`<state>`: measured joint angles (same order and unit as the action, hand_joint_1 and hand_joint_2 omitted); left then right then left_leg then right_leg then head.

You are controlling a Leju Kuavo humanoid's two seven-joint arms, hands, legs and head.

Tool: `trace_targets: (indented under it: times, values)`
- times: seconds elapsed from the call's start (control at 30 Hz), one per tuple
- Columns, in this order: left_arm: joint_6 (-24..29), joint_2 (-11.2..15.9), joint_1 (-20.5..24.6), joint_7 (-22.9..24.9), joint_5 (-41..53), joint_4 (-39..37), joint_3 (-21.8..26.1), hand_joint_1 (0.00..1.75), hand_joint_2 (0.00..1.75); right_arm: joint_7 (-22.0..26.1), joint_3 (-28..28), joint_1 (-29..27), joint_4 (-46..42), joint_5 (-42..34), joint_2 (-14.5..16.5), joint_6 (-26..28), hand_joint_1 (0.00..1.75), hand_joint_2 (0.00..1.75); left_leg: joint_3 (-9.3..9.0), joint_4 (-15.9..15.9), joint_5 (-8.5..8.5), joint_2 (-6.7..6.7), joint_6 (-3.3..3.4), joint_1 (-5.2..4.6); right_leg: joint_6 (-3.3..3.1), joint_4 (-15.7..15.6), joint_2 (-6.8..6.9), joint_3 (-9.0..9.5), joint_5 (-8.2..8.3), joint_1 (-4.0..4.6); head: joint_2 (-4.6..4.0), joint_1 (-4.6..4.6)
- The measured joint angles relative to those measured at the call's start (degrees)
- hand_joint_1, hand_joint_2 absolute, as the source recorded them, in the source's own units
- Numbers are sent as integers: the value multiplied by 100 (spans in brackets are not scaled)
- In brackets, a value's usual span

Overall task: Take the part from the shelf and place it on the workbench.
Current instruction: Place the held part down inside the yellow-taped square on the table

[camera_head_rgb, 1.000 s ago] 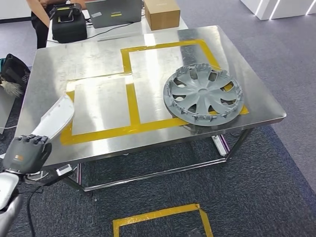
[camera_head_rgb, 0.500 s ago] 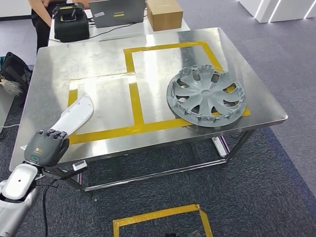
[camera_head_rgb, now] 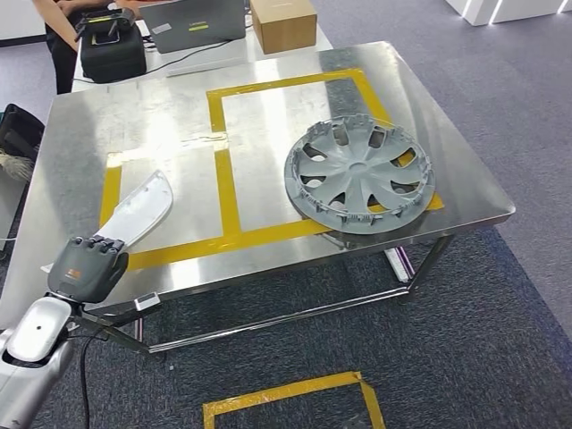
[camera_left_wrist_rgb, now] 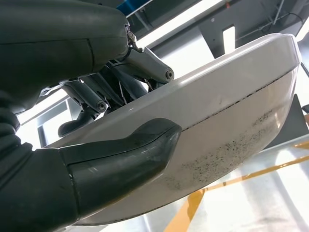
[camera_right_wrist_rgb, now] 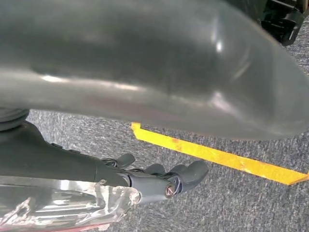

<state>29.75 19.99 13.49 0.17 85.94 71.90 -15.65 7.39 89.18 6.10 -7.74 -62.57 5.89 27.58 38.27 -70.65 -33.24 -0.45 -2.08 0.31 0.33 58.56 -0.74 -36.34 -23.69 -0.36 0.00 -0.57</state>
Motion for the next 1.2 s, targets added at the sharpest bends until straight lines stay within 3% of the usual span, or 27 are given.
trace_targets:
  times: [0.07, 0.13, 0.23, 0.3, 0.4, 0.47, 0.5, 0.6, 0.67, 0.7, 0.83, 0.93, 1.1, 1.2]
  values:
    - [0, 2, 10, 1, 0, -3, 0, 175, 175, 0, 0, 1, 0, 1, 1, 0, 0, 0, -255, 712, 497, 5, 16, 6, 31, 0, -3, 45, -21, -5, 0, 0]
    - [0, 2, 29, 0, 1, -4, -2, 175, 175, 0, 0, 6, 0, 2, -1, 0, 0, 0, -476, 1286, 710, 12, 55, -10, 86, 4, -5, 58, -31, 3, 0, 1]
    - [0, 0, 25, 0, 1, -9, -4, 175, 175, 0, 0, -2, 0, 2, 0, 0, 0, 0, -523, 1418, 770, 5, 158, -25, 199, 17, 4, 63, -7, 17, 0, 2]
    - [0, -3, 29, -1, 0, -12, -4, 175, 175, 0, 0, 0, 0, 2, -1, 0, 0, 0, -550, 1425, 804, 4, 216, -9, 258, 150, 21, 8, -112, 16, 0, -10]
    - [0, -7, 34, -1, 0, -18, -8, 175, 175, 0, 0, 7, 0, 2, -1, 0, 0, 0, -553, 1423, 813, 8, 269, -10, 302, 1091, 33, -421, -609, 19, 0, -33]
    - [0, -11, 24, -1, 1, -31, -15, 175, 175, 0, 0, -6, 0, 2, -1, 0, 0, 0, -555, 1420, 807, 9, 286, -24, 291, 1574, 33, -651, -778, 26, 0, -40]
    - [0, -14, 21, -1, 1, -36, -17, 175, 175, 0, 0, -10, 0, 2, -1, 0, 0, 0, -560, 1420, 803, 7, 290, -30, 274, 1523, 33, -630, -718, 30, 0, -42]
    - [0, -17, 25, 0, 1, -38, -20, 175, 175, 0, 0, 2, 0, 2, -1, 0, 0, 0, -587, 1416, 784, -2, 273, -42, 204, 444, 30, -114, -237, 50, 0, -40]
    - [-3, -16, 33, 2, 1, -38, -20, 175, 175, 0, 0, 17, 0, 1, 0, 0, 0, 0, -577, 1414, 780, -5, 229, -49, 151, -23, 24, 111, -135, 73, 0, -38]
    - [-13, -19, 34, 13, 1, -39, -22, 175, 175, 0, 0, 16, 0, -4, 0, 0, 0, 0, -563, 1405, 780, -5, 218, -54, 145, -63, 20, 131, -135, 78, 0, -36]
    - [-145, -83, 101, 144, -4, -52, -33, 175, 175, 7, 0, -11, 0, -54, 1, 2, 0, 0, -553, 1428, 806, 1, 302, -52, 167, -79, -4, 139, -42, 82, 0, -19]
    - [-120, -162, 202, 119, 3, -62, -65, 175, 175, 27, 0, -2, 0, -60, 1, -4, 0, 0, -564, 1471, 821, 1, 275, -50, 133, -78, -4, 136, -51, 91, 0, -20]
    - [-49, -211, 239, 151, 25, -73, -132, 175, 175, 45, 0, -6, 0, -65, -1, -26, 0, 0, -562, 1494, 838, 3, 157, -41, 99, -71, -4, 124, -47, 99, 0, -22]
    - [-21, -164, 307, 378, 38, -108, -258, 175, 175, 46, 0, -5, 0, -66, -1, -32, 0, 0, -559, 1494, 846, 2, 144, -42, 89, -72, 0, 126, -38, 96, 0, -24]
